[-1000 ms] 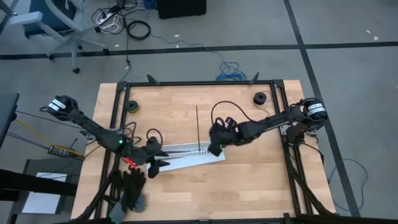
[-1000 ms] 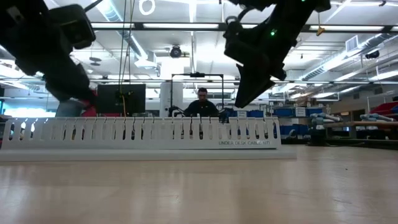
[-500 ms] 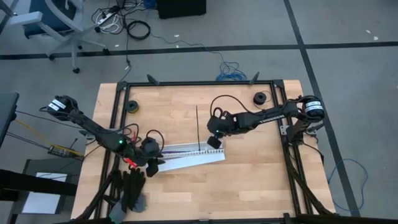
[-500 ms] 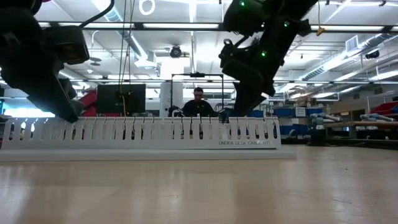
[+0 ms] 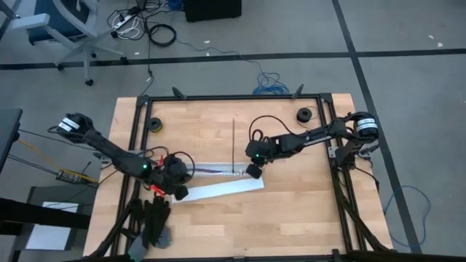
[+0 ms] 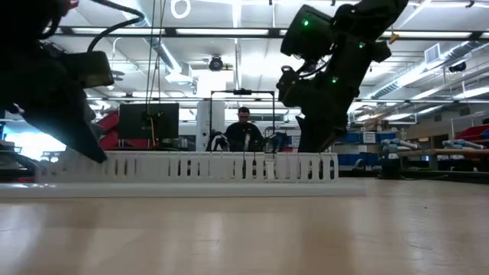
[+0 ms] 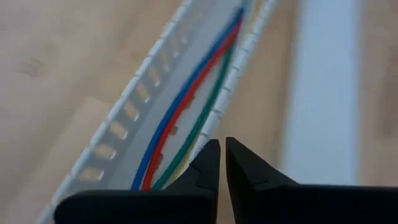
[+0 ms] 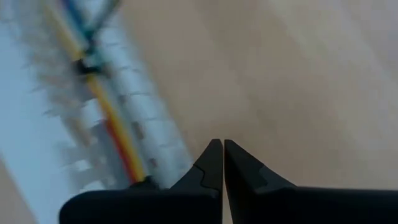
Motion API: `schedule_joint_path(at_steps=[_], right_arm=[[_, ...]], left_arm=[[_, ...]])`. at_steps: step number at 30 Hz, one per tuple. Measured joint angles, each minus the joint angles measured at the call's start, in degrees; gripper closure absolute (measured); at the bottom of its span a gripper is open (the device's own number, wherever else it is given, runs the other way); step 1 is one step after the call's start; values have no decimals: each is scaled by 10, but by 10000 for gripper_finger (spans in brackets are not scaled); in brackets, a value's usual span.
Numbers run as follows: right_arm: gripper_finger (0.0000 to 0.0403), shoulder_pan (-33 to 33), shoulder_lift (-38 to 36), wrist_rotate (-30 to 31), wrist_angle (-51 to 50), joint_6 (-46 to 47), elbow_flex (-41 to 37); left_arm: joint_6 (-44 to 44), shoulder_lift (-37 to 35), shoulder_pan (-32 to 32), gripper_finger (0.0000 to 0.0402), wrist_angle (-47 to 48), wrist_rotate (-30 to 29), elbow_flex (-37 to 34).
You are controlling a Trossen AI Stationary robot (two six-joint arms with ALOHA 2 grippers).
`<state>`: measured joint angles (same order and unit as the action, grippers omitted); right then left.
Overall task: Ziptie cables
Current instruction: Close the white cable duct
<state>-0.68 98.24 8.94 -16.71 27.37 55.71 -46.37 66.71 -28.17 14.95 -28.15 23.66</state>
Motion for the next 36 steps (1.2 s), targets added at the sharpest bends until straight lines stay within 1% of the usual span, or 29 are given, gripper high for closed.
schedule_joint_path(at_steps=[3, 6, 9, 13, 15, 18, 21, 23, 26, 28, 30, 34, 36], right_arm=[[403, -20, 0, -16, 0, 15, 0], [403, -42, 0, -20, 0, 37, 0], [403, -67, 0, -21, 1, 60, 0], [403, -101, 0, -21, 13, 91, 0], [403, -118, 0, -20, 27, 106, 0], [403, -139, 0, -21, 64, 123, 0], [403, -153, 0, -21, 104, 131, 0], [403, -160, 0, -12, 117, 131, 0], [403, -167, 0, 9, 117, 131, 0], [403, -168, 0, 9, 117, 131, 0], [403, -168, 0, 10, 115, 131, 0], [403, -167, 0, 22, 114, 129, 0], [403, -165, 0, 22, 104, 127, 0]], left_arm=[[16, 18, 18, 397, -5, -44, 0], [43, 38, 48, 399, -34, -67, 0], [86, 63, 85, 401, -96, -76, 0], [174, 104, 137, 401, -228, -77, 0], [210, 129, 163, 401, -300, -64, 0], [247, 173, 204, 401, -394, -5, 0], [253, 219, 237, 401, -473, 44, 2], [253, 235, 247, 401, -503, 62, 2], [289, 226, 246, 401, -519, 72, 0], [310, 202, 243, 401, -519, 78, 4], [311, 171, 243, 401, -517, 87, 11], [327, 108, 238, 401, -477, 104, 12], [327, 68, 235, 401, -429, 104, 13]])
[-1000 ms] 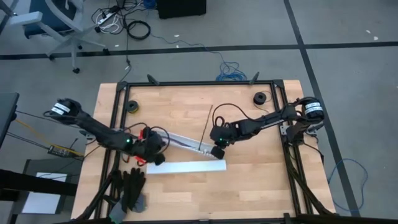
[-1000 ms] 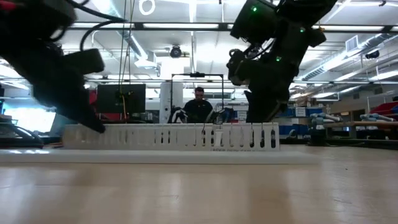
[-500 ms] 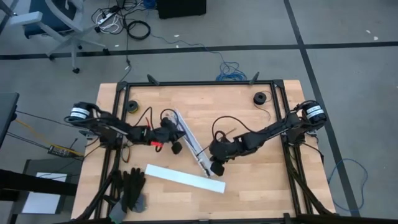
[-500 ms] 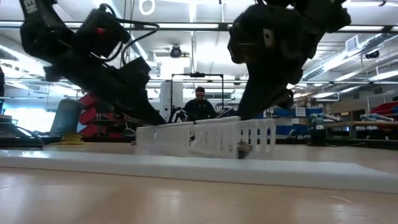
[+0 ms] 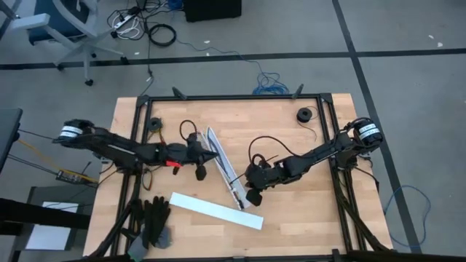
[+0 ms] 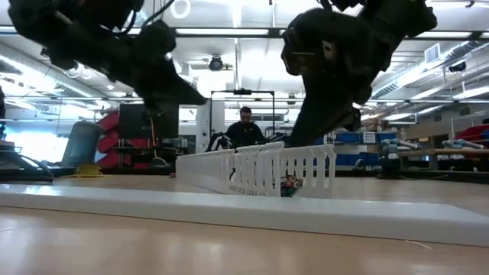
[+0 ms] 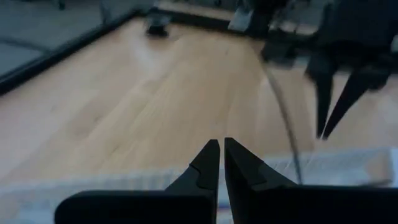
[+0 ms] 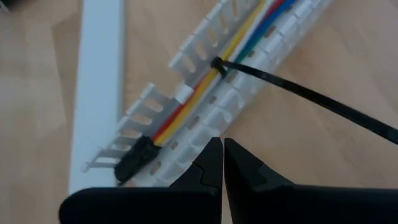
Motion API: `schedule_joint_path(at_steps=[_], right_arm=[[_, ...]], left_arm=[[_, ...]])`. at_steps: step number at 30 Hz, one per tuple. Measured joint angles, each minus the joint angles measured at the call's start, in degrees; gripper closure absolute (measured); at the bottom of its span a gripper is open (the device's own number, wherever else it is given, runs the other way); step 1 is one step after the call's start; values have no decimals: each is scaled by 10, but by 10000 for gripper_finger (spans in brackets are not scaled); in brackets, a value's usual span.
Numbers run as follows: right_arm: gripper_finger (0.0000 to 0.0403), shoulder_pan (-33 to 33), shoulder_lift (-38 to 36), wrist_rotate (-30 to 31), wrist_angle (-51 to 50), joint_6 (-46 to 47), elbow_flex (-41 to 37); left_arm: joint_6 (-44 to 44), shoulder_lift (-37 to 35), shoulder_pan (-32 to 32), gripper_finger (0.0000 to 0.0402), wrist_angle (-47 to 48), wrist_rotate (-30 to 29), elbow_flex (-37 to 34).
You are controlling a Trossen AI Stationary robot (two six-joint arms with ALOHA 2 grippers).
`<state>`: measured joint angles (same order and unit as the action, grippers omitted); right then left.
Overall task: Ziptie cables
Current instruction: Close the white cable duct
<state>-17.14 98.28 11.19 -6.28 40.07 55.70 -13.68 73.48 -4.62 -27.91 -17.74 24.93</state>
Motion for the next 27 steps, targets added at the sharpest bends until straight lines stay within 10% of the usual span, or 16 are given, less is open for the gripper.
schedule_joint_path(at_steps=[9, 27], right_arm=[[402, 6, 0, 2, -50, 24, 0], [403, 18, 34, -95, 73, 10, 0]], left_arm=[[-122, -49, 1, 402, 307, -5, -1], [-12, 183, 97, 401, 59, 109, 68]])
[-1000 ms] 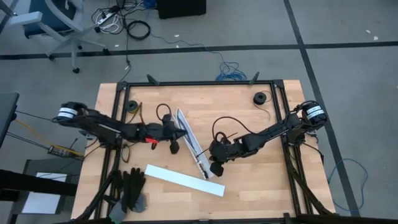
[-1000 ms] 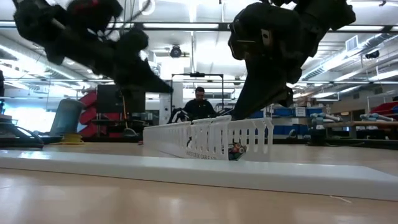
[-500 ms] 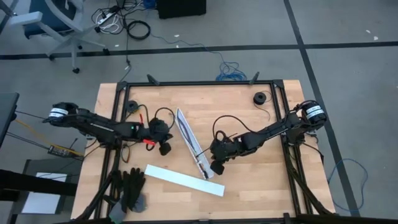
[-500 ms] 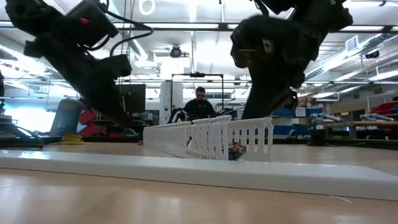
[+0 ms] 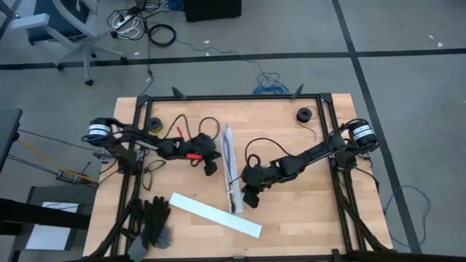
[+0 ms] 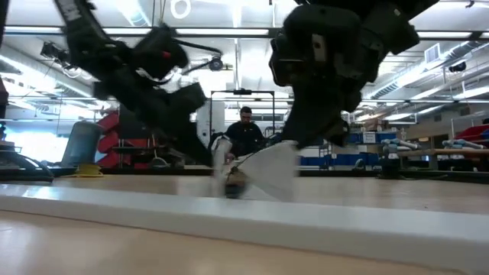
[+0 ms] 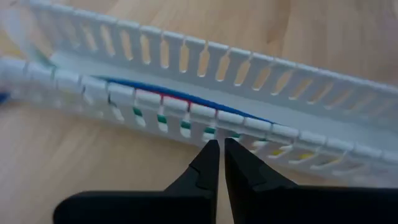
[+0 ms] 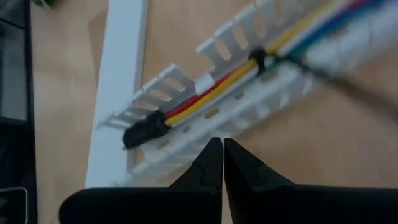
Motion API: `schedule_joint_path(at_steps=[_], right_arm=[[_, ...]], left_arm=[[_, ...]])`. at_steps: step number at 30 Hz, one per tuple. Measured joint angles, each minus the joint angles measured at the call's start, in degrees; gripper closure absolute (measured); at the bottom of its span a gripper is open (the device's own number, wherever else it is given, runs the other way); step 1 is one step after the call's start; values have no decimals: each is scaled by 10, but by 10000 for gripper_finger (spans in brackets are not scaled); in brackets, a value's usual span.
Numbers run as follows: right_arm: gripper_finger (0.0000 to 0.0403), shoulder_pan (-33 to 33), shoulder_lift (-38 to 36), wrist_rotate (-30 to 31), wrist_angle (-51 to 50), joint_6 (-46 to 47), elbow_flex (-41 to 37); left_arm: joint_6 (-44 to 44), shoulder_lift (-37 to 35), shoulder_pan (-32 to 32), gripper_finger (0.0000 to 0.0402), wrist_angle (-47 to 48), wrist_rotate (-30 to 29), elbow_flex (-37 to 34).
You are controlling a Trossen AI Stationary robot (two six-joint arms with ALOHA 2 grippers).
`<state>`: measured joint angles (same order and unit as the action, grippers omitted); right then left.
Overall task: Ziptie cables
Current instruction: Close the white cable duct
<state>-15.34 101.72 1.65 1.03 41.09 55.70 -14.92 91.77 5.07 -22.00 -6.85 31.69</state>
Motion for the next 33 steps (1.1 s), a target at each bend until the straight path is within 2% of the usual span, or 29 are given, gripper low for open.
schedule_joint_path(at_steps=[3, 8, 13, 20, 29, 33], right_arm=[[403, 8, 1, -9, 39, -15, 1], [403, 21, 2, -8, 49, -27, 0], [403, 23, 2, -3, 49, -35, 0], [403, 15, -9, -3, 51, -88, 0], [402, 31, -40, 9, 39, -151, 0], [402, 38, -45, 14, 29, -164, 0]], left_arm=[[21, 51, 11, 401, 0, 38, 57], [53, 133, 13, 401, 5, 122, 164], [58, 154, 13, 401, 13, 147, 207], [92, 85, 13, 401, 79, 139, 206], [139, -64, 12, 401, 229, 77, 205], [142, -138, -6, 401, 248, 61, 163]])
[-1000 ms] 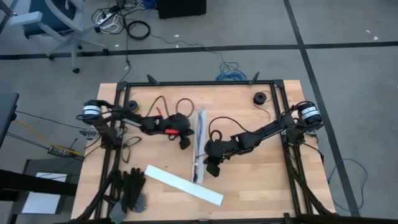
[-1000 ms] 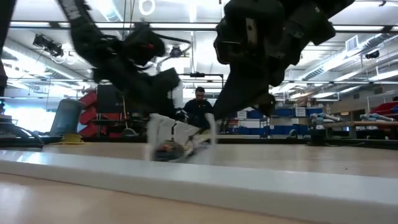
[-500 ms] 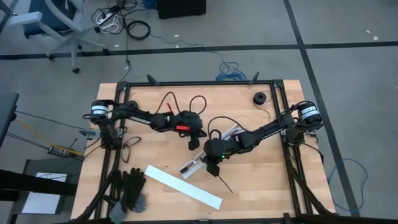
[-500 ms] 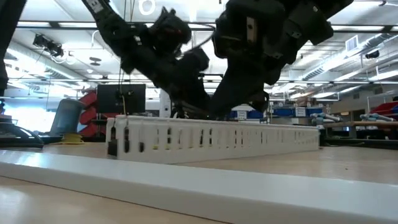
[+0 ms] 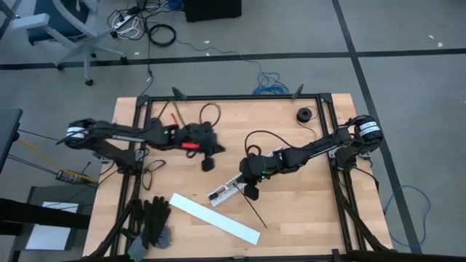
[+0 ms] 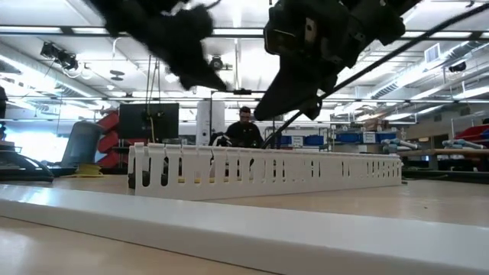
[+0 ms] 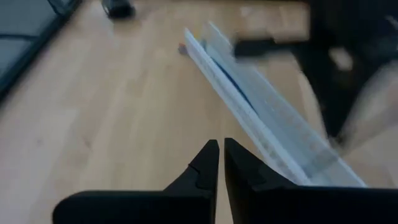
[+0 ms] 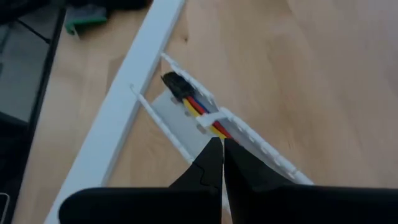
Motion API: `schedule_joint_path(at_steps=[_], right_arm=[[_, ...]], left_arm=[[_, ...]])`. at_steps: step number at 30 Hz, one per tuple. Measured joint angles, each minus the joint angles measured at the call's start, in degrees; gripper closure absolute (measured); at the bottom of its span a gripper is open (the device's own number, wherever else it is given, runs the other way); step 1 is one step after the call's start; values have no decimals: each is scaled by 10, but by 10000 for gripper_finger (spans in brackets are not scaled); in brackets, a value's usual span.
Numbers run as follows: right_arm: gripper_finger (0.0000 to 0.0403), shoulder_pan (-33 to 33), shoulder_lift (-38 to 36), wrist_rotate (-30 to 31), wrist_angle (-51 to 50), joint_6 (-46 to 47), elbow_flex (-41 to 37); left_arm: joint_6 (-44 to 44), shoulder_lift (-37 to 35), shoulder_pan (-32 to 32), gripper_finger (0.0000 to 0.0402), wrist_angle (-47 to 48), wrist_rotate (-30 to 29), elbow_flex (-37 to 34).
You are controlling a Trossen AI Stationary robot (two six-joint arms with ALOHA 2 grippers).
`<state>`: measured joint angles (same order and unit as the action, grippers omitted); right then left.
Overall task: Ziptie cables
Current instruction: Close the white cable duct
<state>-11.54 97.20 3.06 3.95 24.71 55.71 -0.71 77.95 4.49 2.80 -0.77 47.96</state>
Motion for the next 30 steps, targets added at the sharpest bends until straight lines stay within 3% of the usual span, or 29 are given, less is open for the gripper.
schedule_joint_path(at_steps=[5, 10, 14, 19, 22, 30], right_arm=[[402, 5, 0, -1, 4, -37, 0], [401, 12, 0, -2, 22, -72, 0], [397, 16, 0, -2, 43, -79, 0], [394, 17, 0, -2, 58, -81, 0], [394, 17, 0, -2, 54, -85, 0], [357, 15, 0, -29, 40, -188, 3]], left_arm=[[-45, -69, -46, 401, 16, -9, -82], [-99, -88, -92, 401, 14, 7, -128], [-111, -74, -111, 401, -32, 20, -136], [-34, -50, -121, 401, -138, 21, -135], [-53, -39, -126, 401, -176, 21, -135], [-100, -33, -134, 350, -137, 51, -136]])
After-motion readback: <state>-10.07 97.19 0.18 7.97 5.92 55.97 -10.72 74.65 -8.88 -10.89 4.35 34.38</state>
